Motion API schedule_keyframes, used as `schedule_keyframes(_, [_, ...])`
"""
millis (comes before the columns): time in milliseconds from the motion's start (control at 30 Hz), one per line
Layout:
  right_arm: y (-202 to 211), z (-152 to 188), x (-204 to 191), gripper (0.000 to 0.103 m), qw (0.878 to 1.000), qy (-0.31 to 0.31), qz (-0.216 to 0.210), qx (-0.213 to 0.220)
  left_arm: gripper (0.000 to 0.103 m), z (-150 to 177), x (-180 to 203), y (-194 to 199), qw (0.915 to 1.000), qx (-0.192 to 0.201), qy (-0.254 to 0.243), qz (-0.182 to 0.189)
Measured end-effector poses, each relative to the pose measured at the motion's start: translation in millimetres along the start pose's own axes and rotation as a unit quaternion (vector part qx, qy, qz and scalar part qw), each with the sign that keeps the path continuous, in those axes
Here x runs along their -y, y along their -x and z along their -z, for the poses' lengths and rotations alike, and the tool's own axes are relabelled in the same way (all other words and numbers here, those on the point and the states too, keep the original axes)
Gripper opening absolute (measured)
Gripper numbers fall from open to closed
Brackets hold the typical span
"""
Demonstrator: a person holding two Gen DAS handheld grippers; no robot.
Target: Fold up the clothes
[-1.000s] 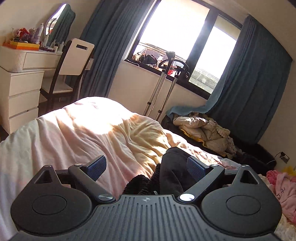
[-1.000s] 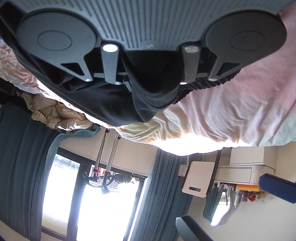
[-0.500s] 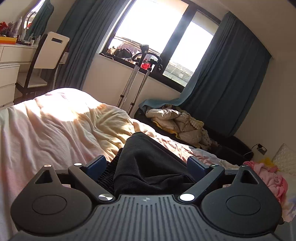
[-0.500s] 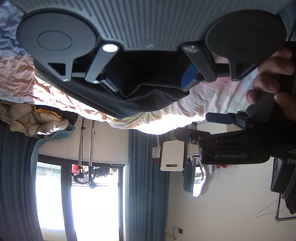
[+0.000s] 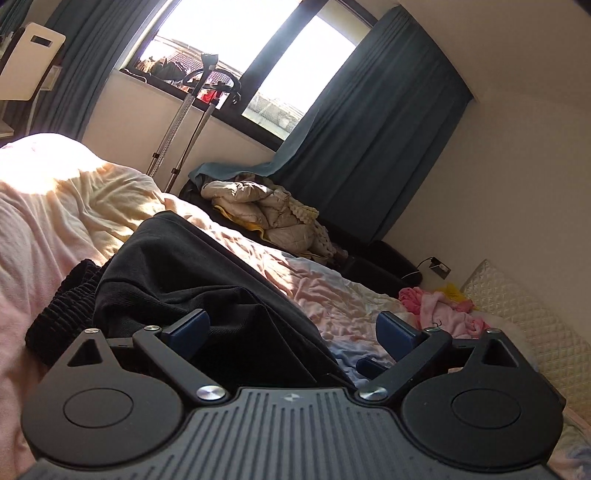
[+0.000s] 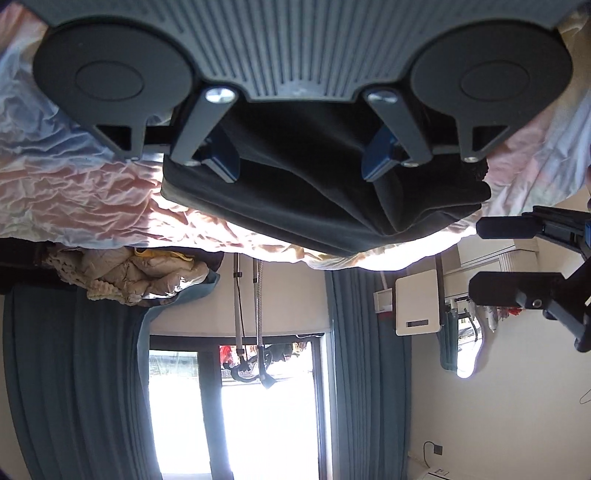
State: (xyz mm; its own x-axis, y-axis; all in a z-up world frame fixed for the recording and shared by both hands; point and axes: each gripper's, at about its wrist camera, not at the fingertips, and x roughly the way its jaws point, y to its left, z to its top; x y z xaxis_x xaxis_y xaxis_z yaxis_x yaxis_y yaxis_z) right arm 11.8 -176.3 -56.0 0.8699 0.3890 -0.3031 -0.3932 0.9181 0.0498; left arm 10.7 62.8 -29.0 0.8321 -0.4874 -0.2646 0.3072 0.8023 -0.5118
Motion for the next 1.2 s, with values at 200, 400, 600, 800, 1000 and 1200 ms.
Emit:
schedule_keyframes(200, [-6,7,-17,0.066,0.997,0.075,0.002,-0.012,0.098,6,-10,-20,0.9976,-0.025,0.049,0.042])
schedule_keyframes(400, [-15,7,-26,0.042,0.994,0.105,-0.001,-0.033,0.098,10,-31,-37,0.9912,-0.042,0.113,0.054])
schedule_keyframes(600, [-10,8,-34,0.043,0.992,0.111,-0.029,-0.045,0.098,7,-58,-44,0.9844,-0.032,0.171,0.025])
schedule_keyframes(800, [-16,12,-33,0.043,0.993,0.110,-0.002,-0.051,0.098,1,-80,-43,0.9757,-0.005,0.219,0.004])
schedule_keyframes(1000, [-10,3,-21,0.008,0.997,0.063,0.010,-0.044,0.097,-6,-96,-39,0.9655,0.025,0.259,0.018])
schedule_keyframes(1200, [1,7,-26,0.004,0.994,0.086,0.044,-0.056,0.091,-10,-108,-35,0.9534,0.049,0.298,-0.002])
